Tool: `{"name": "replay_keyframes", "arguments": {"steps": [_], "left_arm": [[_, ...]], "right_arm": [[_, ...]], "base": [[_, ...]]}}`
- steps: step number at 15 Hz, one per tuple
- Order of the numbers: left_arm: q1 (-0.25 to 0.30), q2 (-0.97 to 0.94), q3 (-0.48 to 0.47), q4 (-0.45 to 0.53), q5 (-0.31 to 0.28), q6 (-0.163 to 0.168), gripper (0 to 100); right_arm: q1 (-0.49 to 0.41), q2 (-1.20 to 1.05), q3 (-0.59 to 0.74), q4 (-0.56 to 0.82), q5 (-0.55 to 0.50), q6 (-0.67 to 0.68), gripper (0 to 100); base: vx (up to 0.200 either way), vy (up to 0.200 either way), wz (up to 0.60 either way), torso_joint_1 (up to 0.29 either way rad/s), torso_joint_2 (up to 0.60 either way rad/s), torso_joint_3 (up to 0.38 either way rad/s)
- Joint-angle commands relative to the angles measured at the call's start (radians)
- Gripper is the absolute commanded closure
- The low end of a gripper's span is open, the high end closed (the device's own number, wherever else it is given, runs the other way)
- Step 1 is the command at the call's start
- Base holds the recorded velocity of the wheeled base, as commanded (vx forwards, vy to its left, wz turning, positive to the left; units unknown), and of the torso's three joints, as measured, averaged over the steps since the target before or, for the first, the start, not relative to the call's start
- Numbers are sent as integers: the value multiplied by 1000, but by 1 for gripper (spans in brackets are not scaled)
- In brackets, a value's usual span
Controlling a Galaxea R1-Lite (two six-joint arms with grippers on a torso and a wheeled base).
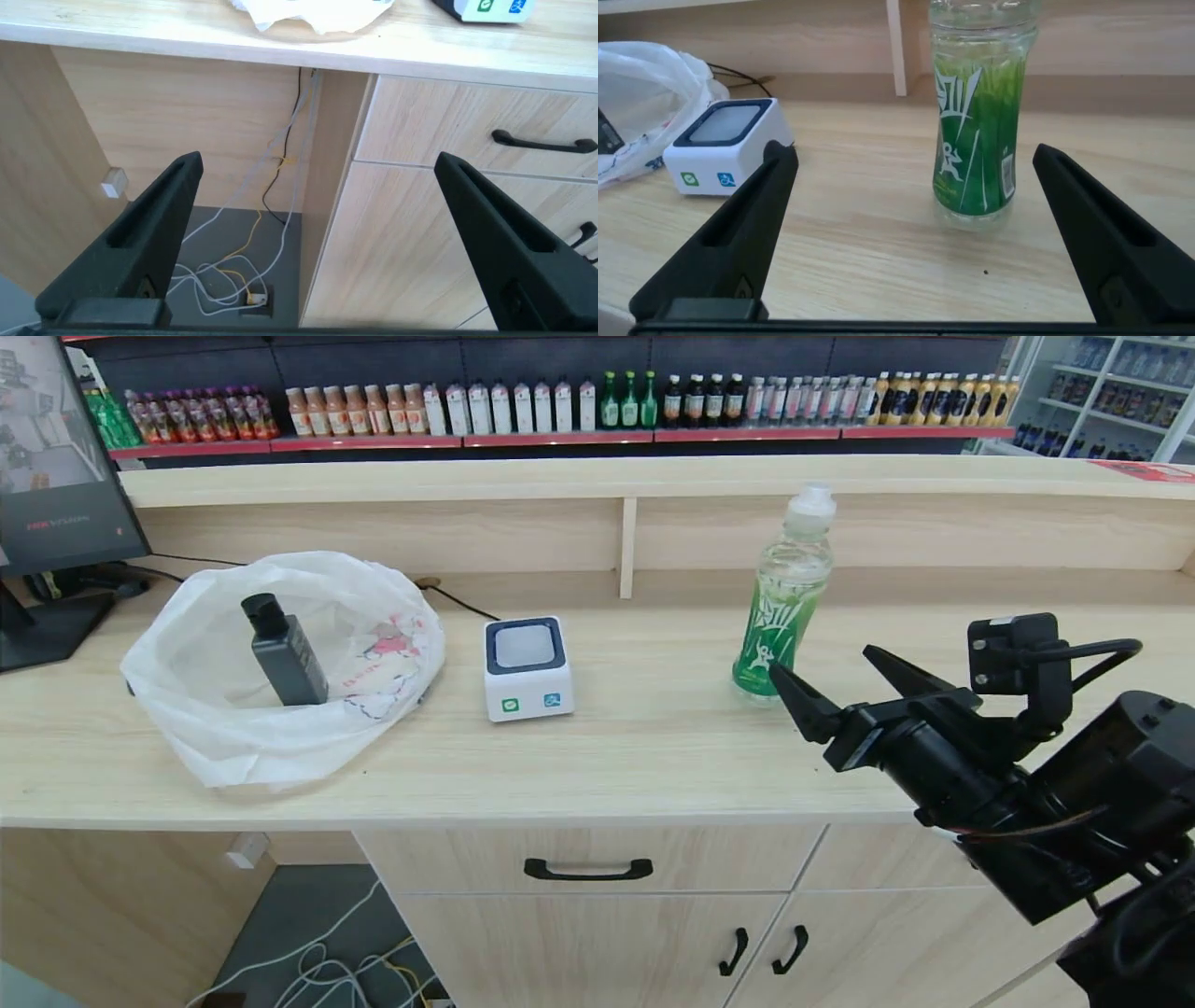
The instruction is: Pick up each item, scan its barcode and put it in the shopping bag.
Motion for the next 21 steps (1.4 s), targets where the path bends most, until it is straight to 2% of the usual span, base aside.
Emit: {"name": "replay_keyframes", "arguments": {"steps": [1, 3, 6, 9, 11, 21], "left_arm": [[0, 0, 0, 0, 0, -1, 0], [0, 0, 0, 0, 0, 2, 0], [0, 0, 0, 0, 0, 2, 0], [0, 0, 0, 0, 0, 2, 0], [0, 0, 0, 0, 0, 2, 0], [0, 0, 0, 0, 0, 2, 0]], "right_arm": [[-35, -5, -11, -2, -5, -12, 0], [-81, -20, -36, -2, 21, -24, 0], [-179, 44, -137, 44, 136, -23, 0], [-186, 78, -321, 207, 145, -21, 0], [-181, 73, -372, 310, 142, -24, 0], [-161, 174, -476, 383, 144, 10, 0]], "base": [[0, 0, 0, 0, 0, 0], [0, 0, 0, 0, 0, 0], [0, 0, 0, 0, 0, 0], [0, 0, 0, 0, 0, 0], [0, 0, 0, 0, 0, 0], [0, 0, 0, 0, 0, 0]]}}
